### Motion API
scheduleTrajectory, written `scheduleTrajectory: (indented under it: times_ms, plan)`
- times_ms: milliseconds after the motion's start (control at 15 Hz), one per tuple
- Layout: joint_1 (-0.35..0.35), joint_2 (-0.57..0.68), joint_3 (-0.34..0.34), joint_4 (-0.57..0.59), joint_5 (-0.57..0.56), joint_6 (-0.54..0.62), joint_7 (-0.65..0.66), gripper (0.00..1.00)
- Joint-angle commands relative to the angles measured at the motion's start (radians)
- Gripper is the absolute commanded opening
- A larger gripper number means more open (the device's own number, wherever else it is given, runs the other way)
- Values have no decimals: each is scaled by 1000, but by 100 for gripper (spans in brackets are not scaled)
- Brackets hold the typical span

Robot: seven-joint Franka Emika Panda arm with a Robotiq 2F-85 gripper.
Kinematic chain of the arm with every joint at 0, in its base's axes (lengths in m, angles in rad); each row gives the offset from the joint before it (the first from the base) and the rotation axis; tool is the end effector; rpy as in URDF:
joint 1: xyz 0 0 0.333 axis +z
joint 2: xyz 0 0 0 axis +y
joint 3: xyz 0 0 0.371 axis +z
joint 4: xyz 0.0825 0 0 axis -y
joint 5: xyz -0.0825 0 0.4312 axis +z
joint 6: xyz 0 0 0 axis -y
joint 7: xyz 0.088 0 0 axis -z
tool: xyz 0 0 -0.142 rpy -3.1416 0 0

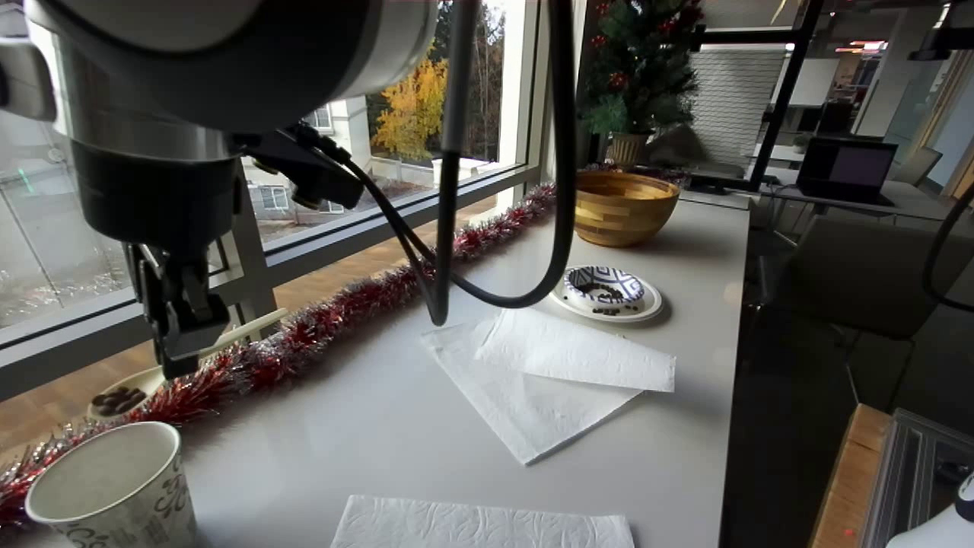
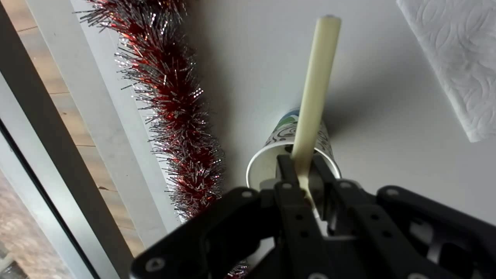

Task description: Transfer a spoonful of contents from the bowl into the cup

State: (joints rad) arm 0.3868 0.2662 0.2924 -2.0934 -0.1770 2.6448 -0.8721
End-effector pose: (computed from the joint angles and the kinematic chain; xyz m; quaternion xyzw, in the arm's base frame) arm 0.5189 0.4144 0.3172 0.6624 0.7339 0.1471 0.0307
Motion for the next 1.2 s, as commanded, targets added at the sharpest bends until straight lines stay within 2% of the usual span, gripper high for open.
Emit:
scheduleTrajectory:
  times_ms: [0,600,1133]
  plan:
    - [15,65,13,81,-91,-72,86,4]
    - [94,110,-4,157,-333,-205,289,4]
    - [131,101,2,157,-505,-270,438,4]
